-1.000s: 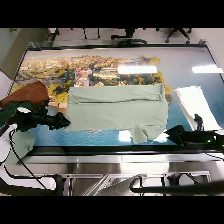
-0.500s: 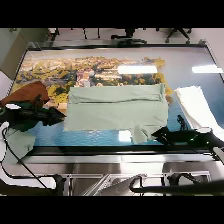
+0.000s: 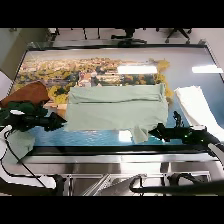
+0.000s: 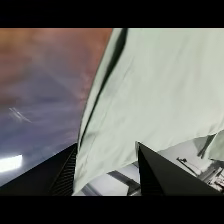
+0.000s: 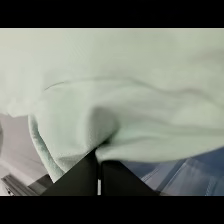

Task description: Fold the shirts.

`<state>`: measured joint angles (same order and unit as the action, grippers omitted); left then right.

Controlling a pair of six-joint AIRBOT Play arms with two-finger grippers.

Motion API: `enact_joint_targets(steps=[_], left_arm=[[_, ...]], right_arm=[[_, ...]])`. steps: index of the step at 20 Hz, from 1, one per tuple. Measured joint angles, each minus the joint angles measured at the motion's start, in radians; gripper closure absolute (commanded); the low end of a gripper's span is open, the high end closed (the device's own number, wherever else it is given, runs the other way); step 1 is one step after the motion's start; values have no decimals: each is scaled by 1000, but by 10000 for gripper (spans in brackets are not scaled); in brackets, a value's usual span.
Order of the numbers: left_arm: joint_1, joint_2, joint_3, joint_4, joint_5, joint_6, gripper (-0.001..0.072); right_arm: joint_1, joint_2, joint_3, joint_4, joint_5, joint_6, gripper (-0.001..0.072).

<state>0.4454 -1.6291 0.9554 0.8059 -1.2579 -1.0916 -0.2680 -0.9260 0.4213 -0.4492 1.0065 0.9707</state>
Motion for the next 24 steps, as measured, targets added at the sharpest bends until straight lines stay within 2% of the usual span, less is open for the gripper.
enact_joint_targets(steps=[1,2,3,4,9,11,15,19,21,24], left_arm=[[-18,-15,8,2,3,-8,337],[-36,-30,19,7,7,-13,485],[-58,-46,36,15,10,-15,670],[-84,-59,57,23,10,-17,689],[-182,-51,158,61,-53,-35,691],[-192,-14,174,125,-85,-66,691],[-158,95,136,267,-151,-123,691],[-100,198,31,320,-175,-132,691],[-85,234,-13,333,-171,-131,691],[-95,263,-23,335,-159,-131,691]], right_arm=[[1,0,1,6,5,-1,692],[1,0,2,7,10,-3,693],[2,0,2,11,15,-3,693],[2,0,2,14,24,-4,693],[-6,15,17,6,64,-6,693],[-32,39,34,-31,97,5,693],[-130,124,55,-200,197,119,693],[-214,218,61,-356,315,219,693],[-233,255,65,-359,348,232,693],[-243,273,103,-249,353,167,693]])
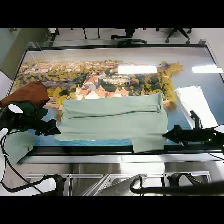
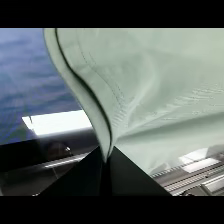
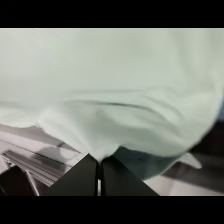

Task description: Fold the shirts.

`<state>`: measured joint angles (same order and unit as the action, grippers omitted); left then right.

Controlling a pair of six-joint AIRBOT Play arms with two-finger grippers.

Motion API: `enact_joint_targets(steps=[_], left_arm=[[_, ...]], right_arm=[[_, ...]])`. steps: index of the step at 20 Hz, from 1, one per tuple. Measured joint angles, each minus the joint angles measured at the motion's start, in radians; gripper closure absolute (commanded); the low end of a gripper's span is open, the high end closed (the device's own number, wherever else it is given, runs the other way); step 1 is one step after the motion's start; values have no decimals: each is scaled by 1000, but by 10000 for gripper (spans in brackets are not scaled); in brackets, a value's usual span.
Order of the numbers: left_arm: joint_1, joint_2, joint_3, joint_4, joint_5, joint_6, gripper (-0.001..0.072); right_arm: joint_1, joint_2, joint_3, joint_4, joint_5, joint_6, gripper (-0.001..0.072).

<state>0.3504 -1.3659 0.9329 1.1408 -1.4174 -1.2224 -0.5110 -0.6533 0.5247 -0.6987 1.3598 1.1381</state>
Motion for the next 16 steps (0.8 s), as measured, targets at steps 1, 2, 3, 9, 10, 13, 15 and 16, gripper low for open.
enact_joint_targets(steps=[1,2,3,9,10,13,15,16], left_arm=[[-11,5,18,-1,0,0,691],[-23,8,42,-6,3,0,691],[-36,9,73,-8,11,0,691],[-129,-106,330,-15,78,-27,689],[-145,-145,374,-15,87,-28,690],[-174,-279,497,-13,106,-43,690],[-180,-356,563,-11,107,-51,686],[-183,-393,595,-11,105,-54,683]], right_arm=[[3,-10,24,48,-12,-32,693],[14,-30,58,100,-34,-66,693],[30,-59,98,145,-58,-99,693],[191,-385,415,271,-230,-227,692],[209,-447,463,277,-249,-240,692],[240,-623,584,285,-298,-270,692],[248,-707,637,287,-323,-292,686],[251,-736,654,289,-334,-301,645]])
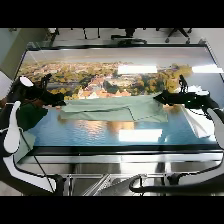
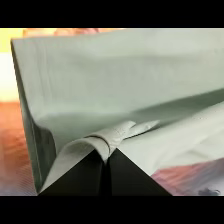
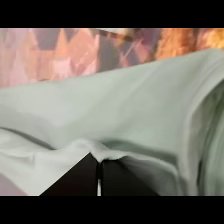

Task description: Fold the shirts.

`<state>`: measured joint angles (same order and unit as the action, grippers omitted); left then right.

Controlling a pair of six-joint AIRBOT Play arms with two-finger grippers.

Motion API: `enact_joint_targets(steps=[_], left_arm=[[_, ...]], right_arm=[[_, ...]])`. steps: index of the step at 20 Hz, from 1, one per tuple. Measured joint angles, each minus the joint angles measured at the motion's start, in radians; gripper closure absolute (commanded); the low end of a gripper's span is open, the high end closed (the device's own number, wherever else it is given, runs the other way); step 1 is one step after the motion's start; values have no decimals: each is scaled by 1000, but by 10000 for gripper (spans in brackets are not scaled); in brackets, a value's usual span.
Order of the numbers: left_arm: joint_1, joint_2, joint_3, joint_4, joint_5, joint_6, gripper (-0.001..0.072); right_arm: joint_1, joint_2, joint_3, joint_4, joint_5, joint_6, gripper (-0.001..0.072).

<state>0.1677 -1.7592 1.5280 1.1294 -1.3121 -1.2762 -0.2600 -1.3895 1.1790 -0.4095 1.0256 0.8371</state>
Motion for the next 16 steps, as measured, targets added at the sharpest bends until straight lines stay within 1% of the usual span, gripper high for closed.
enact_joint_targets(steps=[1,2,3,4,5,6,7,11,15,16], left_arm=[[-2,-34,28,0,-5,0,526],[-4,-60,51,-1,-13,-5,147],[-6,-82,75,-9,-23,-6,8],[-7,-101,100,-19,-35,-9,8],[-7,-115,126,-26,-51,-16,8],[-5,-125,153,-29,-71,-27,8],[1,-131,180,-26,-92,-39,8],[46,-123,251,10,-194,-102,8],[82,-51,242,19,-233,-130,9],[85,-27,225,19,-233,-131,79]], right_arm=[[2,-24,15,0,-10,-13,483],[2,-39,29,0,-18,-24,405],[0,-48,43,0,-17,-32,381],[-6,-50,61,0,-4,-43,307],[-17,-46,79,-5,22,-56,187],[-31,-34,95,-25,47,-65,90],[-49,-18,108,-55,69,-69,62],[-118,26,127,-224,132,-27,62],[-130,0,116,-307,181,1,63],[-124,-12,114,-317,187,7,62]])
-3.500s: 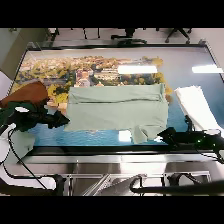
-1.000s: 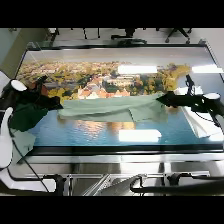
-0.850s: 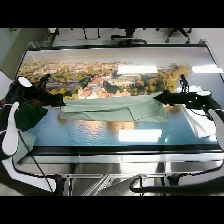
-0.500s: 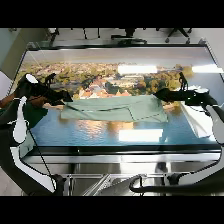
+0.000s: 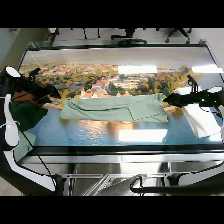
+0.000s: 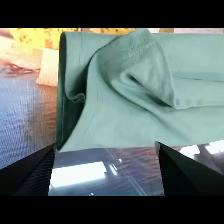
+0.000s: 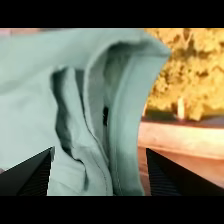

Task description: Fold the shirts.

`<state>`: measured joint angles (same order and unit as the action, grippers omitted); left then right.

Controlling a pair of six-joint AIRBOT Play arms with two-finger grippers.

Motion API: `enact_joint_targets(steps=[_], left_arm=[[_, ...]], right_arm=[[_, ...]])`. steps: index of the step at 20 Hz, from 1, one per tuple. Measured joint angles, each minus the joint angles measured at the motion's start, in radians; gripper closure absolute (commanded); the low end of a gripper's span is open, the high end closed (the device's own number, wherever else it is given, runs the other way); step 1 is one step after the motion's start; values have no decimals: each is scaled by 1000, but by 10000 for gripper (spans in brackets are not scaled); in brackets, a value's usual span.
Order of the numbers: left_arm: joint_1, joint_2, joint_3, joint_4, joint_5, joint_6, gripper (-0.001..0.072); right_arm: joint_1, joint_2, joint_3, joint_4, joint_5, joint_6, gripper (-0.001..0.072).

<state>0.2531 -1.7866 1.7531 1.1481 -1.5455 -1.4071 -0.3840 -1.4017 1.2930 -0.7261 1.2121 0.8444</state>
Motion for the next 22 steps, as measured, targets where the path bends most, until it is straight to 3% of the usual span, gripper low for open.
enact_joint_targets(steps=[1,2,4,5,6,7,8,9,16,22], left_arm=[[2,26,-23,0,2,-4,210],[3,54,-51,0,12,-5,276],[-3,107,-115,1,49,-7,297],[-10,128,-150,1,67,-7,397],[-23,149,-180,0,88,-7,660],[-38,163,-207,-1,102,-7,688],[-59,175,-231,-11,119,-5,688],[-82,183,-249,-31,140,2,688],[-395,95,-228,-156,319,35,689],[-722,-196,53,-177,440,24,689]], right_arm=[[10,-14,-1,-2,8,0,62],[21,-31,-2,-3,11,0,62],[43,-62,-2,20,21,1,68],[55,-77,-2,44,25,0,72],[66,-89,-2,65,29,-5,157],[76,-100,-2,76,27,-13,395],[83,-110,-4,80,19,-19,634],[87,-116,-5,80,14,-21,693],[95,-40,13,140,35,-25,694],[97,138,163,158,200,113,694]])
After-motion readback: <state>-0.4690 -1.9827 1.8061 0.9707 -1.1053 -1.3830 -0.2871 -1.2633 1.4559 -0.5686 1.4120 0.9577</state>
